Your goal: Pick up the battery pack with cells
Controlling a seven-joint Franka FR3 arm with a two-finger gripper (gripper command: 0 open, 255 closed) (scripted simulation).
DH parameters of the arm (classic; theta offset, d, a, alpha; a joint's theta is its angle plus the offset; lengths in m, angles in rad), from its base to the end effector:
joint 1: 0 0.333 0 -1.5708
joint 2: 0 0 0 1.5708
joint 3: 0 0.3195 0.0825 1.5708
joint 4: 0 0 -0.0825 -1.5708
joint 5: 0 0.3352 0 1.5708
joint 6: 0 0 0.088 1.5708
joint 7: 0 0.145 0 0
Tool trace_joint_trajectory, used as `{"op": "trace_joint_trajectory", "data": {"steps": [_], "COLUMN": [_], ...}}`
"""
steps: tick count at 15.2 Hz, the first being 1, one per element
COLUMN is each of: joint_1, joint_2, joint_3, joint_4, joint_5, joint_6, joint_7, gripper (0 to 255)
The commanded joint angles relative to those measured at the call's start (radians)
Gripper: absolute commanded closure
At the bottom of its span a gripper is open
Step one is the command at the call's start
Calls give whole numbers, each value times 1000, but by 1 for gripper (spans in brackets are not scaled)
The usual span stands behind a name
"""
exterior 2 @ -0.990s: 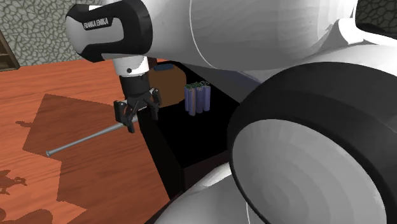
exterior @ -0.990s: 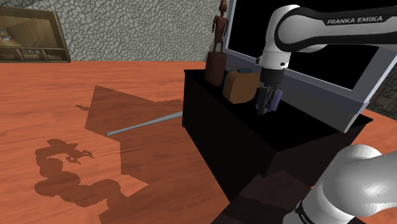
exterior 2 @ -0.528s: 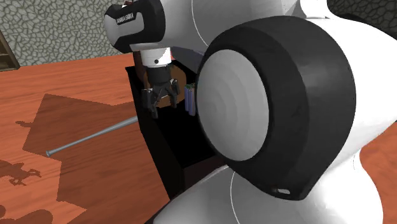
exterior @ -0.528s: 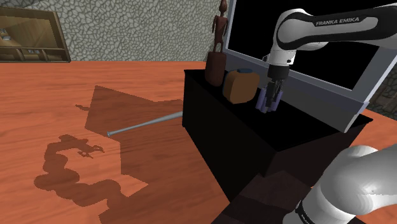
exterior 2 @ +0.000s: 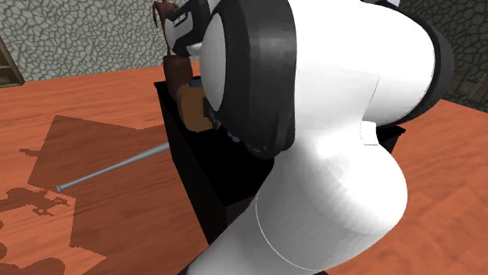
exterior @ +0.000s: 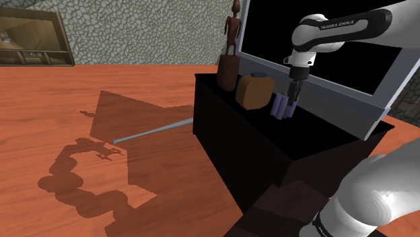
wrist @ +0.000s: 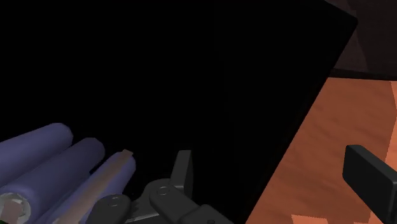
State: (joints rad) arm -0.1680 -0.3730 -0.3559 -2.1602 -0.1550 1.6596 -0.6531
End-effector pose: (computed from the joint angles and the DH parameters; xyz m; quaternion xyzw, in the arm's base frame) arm 0.3112 -0.2197 0.5036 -0.9929 -0.0929 0.0685 0.0291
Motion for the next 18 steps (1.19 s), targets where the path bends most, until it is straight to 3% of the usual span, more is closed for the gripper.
{"op": "trace_joint_trajectory", "data": {"steps": [1, 9, 15, 18], "joint_1": [-9, -52, -135, -141], "joint_2": [51, 318, 565, 576], "joint_3": [-35, -164, -224, -222], "joint_4": [49, 309, 572, 558], "joint_5": [-3, 57, 168, 173], "joint_6": [7, 17, -21, 3], "joint_7": [-52, -273, -446, -451], "gripper": [0, 0, 0, 0]}}
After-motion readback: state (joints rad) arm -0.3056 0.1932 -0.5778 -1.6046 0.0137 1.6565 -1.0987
